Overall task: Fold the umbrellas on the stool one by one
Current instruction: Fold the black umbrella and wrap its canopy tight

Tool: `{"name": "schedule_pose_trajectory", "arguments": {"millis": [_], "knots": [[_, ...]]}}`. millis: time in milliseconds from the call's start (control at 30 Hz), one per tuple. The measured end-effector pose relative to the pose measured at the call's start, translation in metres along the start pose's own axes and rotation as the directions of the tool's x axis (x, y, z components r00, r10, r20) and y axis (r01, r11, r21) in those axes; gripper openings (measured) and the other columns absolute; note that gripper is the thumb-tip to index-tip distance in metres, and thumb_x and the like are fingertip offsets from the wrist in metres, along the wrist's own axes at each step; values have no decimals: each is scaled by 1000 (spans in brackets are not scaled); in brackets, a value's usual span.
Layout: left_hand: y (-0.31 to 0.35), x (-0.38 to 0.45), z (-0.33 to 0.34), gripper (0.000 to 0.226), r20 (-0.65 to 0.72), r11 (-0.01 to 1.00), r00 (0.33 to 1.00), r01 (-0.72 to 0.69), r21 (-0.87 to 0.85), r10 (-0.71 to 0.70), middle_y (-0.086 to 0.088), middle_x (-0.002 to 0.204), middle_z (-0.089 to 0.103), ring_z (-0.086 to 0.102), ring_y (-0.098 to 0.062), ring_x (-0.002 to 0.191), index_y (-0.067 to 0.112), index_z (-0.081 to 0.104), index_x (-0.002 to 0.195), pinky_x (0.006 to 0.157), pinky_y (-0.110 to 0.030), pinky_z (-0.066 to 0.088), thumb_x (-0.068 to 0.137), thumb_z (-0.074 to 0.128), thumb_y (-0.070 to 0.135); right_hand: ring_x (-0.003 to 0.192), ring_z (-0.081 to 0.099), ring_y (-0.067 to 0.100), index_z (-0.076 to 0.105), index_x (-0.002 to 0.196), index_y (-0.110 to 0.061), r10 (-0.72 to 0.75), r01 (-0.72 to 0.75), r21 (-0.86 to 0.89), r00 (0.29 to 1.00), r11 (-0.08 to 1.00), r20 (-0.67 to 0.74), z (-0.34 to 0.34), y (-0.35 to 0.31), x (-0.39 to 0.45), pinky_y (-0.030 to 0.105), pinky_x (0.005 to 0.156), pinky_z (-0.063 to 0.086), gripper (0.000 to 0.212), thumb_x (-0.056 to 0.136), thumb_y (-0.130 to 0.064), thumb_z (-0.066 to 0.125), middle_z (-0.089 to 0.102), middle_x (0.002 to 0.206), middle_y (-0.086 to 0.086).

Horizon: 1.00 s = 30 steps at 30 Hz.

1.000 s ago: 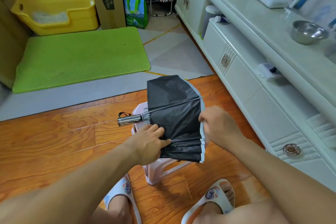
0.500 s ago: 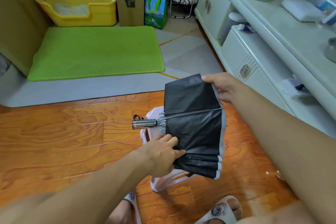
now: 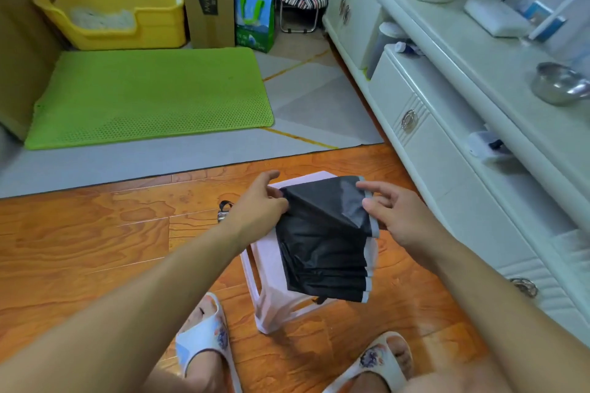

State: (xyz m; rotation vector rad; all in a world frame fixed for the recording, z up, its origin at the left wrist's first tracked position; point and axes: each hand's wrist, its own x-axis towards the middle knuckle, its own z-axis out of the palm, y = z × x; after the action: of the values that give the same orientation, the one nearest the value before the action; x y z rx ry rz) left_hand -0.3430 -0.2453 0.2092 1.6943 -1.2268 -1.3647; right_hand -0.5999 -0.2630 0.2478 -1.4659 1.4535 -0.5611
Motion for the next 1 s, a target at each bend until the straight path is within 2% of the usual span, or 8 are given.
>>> {"name": "schedule_pose_trajectory", "arguments": {"millis": [200, 333, 500, 600, 667, 767, 867, 1000], "knots": [[3, 4, 9, 74, 28, 995, 999, -43, -94, 46, 8, 121, 59, 59, 3, 95, 34, 24, 159, 63, -7, 49, 98, 54, 4, 108, 65, 0, 74, 113, -31, -174, 165, -60, 965, 984, -195, -8, -12, 11, 20, 91, 55, 25, 99, -14, 63, 72, 111, -17], [-4, 16, 11, 64, -63, 994, 995, -79, -81, 74, -7, 114, 60, 67, -18, 96, 36, 38, 150, 80, -32, 57, 95, 67, 18, 95, 70, 1, 76, 103, -23, -225, 247, 36, 927, 968, -300, -6, -32, 33, 15, 83, 55, 17, 97, -11, 65, 76, 99, -10], [-3, 23, 8, 58, -38, 956, 997, -72, -283, 64, -2, 95, 66, 65, -8, 88, 35, 42, 151, 86, -25, 49, 99, 65, 27, 87, 73, 12, 75, 102, -13, -73, 162, 313, 958, 936, -276, -5, -47, 66, 26, 79, 59, 13, 97, -8, 64, 76, 95, 4], [4, 26, 3, 47, -54, 939, 996, -84, -334, 70, 8, 79, 66, 58, -1, 64, 35, 46, 147, 65, -12, 47, 103, 58, 23, 84, 71, 14, 76, 97, -16, -11, 103, 376, 971, 921, -239, -6, -49, 81, 27, 73, 57, 14, 96, -8, 65, 75, 89, 3], [7, 30, 1, 38, -42, 948, 996, -93, -304, 84, 4, 85, 69, 57, -6, 67, 29, 55, 141, 69, -16, 49, 103, 58, 25, 83, 71, 14, 76, 98, -17, -5, 82, 378, 980, 922, -200, -7, -50, 87, 27, 72, 57, 15, 97, -7, 64, 75, 90, 4], [9, 38, -3, 24, -38, 969, 993, -120, -218, 114, -9, 96, 75, 64, -12, 78, 25, 68, 122, 76, -29, 49, 99, 64, 33, 89, 72, 19, 74, 106, -14, -45, 71, 285, 994, 956, -99, -15, -55, 88, 31, 79, 61, 17, 99, -7, 61, 75, 99, 10], [13, 48, -2, 19, -148, 979, 973, -189, -74, 177, -12, 77, 67, 53, -13, 68, 16, 74, 92, 68, -32, 42, 92, 67, 33, 97, 71, 23, 73, 110, -12, -69, 94, 220, 991, 971, -117, -20, -57, 90, 32, 87, 60, 16, 99, -10, 62, 75, 103, 10], [25, 56, -4, 15, -202, 981, 963, -192, -40, 180, 1, 65, 57, 47, -7, 60, 13, 74, 82, 58, -19, 39, 95, 69, 20, 123, 52, 7, 56, 135, -35, -259, 235, -175, 956, 956, -134, -21, -57, 97, 17, 97, 43, 48, 91, -36, 74, 54, 137, -6]]}}
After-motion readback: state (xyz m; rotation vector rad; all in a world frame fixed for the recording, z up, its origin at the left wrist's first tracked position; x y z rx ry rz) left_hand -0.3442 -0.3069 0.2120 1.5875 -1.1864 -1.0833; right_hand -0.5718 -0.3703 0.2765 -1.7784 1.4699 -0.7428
